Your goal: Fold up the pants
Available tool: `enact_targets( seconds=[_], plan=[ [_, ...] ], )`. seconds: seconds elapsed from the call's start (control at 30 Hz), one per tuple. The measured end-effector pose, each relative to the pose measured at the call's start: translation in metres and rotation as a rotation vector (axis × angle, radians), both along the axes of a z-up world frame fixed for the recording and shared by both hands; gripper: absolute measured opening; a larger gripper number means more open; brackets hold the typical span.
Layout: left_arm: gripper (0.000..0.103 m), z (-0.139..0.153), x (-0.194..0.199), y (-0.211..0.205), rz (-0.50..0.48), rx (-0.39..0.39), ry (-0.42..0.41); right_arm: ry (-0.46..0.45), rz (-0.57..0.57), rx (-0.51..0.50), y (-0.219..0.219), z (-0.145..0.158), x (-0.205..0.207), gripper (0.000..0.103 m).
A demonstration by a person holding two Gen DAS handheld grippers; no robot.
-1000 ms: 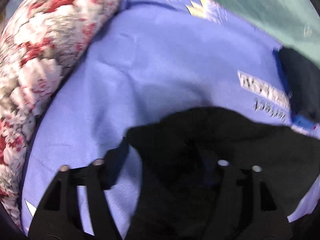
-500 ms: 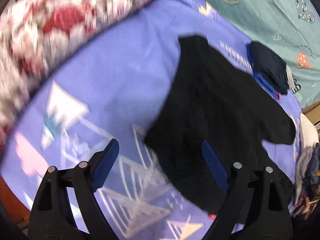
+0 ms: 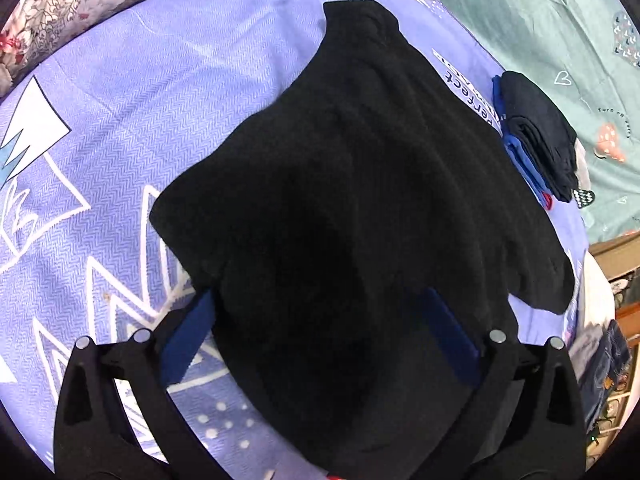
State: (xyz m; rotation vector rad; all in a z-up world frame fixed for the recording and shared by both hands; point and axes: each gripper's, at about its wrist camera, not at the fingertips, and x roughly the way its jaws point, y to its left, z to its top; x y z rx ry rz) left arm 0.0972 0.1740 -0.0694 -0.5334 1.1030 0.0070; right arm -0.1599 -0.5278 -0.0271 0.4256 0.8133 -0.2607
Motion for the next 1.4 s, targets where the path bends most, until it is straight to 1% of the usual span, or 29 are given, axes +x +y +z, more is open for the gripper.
enact_targets(
  seconds=[0.03,0.07,0.1,0.13,0.17,0.2,0.23,0.3,0.43,0.53,0.63,0.67,0.7,0.73,0.77,0.8,0.83,0.87,0.9,0.93,0.97,1.07,1.17,1.23,1.27,1.3,1.33,1.37,1.4],
  plan=[
    [0.098,0.001,0.0,-0.002,-0.002,0.004,-0.01,0.017,0.011,0.007,0.001,-0.003,0.002,0.091],
    [0.075,0.002,0.0,-0.004,-0.005,0.008,-0.025,0.034,0.022,0.008,0.003,-0.007,0.004,0.091],
    [0.026,0.002,-0.002,-0.005,-0.018,0.008,-0.036,0.062,0.031,-0.01,0.006,-0.012,0.008,0.09],
    [0.013,0.0,-0.002,-0.005,-0.045,-0.039,-0.031,0.09,0.035,-0.034,0.01,-0.017,0.011,0.079],
    [0.013,-0.002,-0.004,-0.002,-0.044,-0.074,-0.029,0.119,0.051,-0.055,0.015,-0.022,0.016,0.058],
    [0.013,0.0,-0.008,0.0,-0.035,-0.078,-0.046,0.163,0.092,-0.082,0.021,-0.029,0.022,0.014],
    [0.013,0.005,-0.014,0.001,-0.037,-0.062,-0.067,0.174,0.126,-0.071,0.024,-0.033,0.024,0.015],
    [0.013,0.015,-0.025,0.002,-0.036,-0.058,-0.103,0.152,0.135,-0.091,0.026,-0.027,0.022,0.014],
    [0.013,0.051,-0.056,0.024,-0.006,-0.07,-0.189,0.015,0.136,-0.072,0.025,0.01,0.003,0.014],
    [0.013,0.063,-0.076,0.041,-0.002,-0.046,-0.178,-0.057,0.164,-0.08,0.032,0.042,-0.01,0.014],
    [0.015,0.054,-0.089,0.054,-0.013,-0.028,-0.109,-0.066,0.17,-0.089,0.037,0.062,-0.017,0.014],
    [0.022,0.047,-0.09,0.056,-0.024,-0.014,-0.08,-0.056,0.17,-0.091,0.037,0.064,-0.017,0.014],
    [0.036,0.039,-0.09,0.056,-0.027,0.002,-0.046,-0.036,0.166,-0.105,0.037,0.063,-0.017,0.014],
    [0.041,0.028,-0.087,0.054,-0.045,0.02,0.002,0.004,0.157,-0.122,0.036,0.057,-0.015,0.014],
    [0.047,0.021,-0.088,0.055,-0.055,0.023,0.021,0.047,0.144,-0.125,0.033,0.047,-0.014,0.014],
    [0.051,0.018,-0.089,0.055,-0.068,0.021,0.021,0.089,0.125,-0.126,0.029,0.037,-0.011,0.015],
    [0.052,0.019,-0.09,0.054,-0.08,0.029,0.012,0.134,0.102,-0.128,0.023,0.023,-0.009,0.016],
    [0.057,0.024,-0.092,0.054,-0.076,0.043,-0.002,0.159,0.091,-0.118,0.019,0.014,-0.008,0.016],
    [0.077,0.029,-0.094,0.056,-0.063,0.073,-0.017,0.178,0.08,-0.107,0.016,0.006,-0.008,0.016],
    [0.084,0.037,-0.099,0.065,-0.036,0.115,-0.05,0.193,0.074,-0.105,0.015,-0.001,-0.007,0.016],
    [0.087,0.044,-0.103,0.069,-0.019,0.136,-0.073,0.199,0.074,-0.116,0.016,-0.005,-0.006,0.016],
    [0.087,0.051,-0.105,0.078,-0.014,0.145,-0.072,0.204,0.075,-0.167,0.022,-0.008,-0.002,0.016],
    [0.087,0.035,-0.1,0.072,-0.042,0.128,-0.023,0.181,0.061,-0.156,0.015,-0.008,0.001,0.016],
    [0.087,0.022,-0.095,0.061,-0.061,0.114,0.006,0.194,0.056,-0.16,0.014,-0.012,0.004,0.016],
    [0.087,0.019,-0.093,0.054,-0.063,0.144,-0.003,0.203,0.055,-0.162,0.014,-0.015,0.005,0.016],
    [0.084,0.019,-0.09,0.049,-0.071,0.168,-0.014,0.211,0.053,-0.161,0.013,-0.018,0.008,0.016],
    [0.078,0.017,-0.086,0.04,-0.096,0.2,-0.021,0.216,0.052,-0.161,0.013,-0.02,0.009,0.016],
    [0.071,0.016,-0.083,0.036,-0.099,0.243,-0.02,0.217,0.051,-0.161,0.012,-0.021,0.009,0.016],
    [0.067,0.015,-0.081,0.034,-0.096,0.277,-0.017,0.22,0.051,-0.158,0.011,-0.023,0.009,0.016]
  ],
)
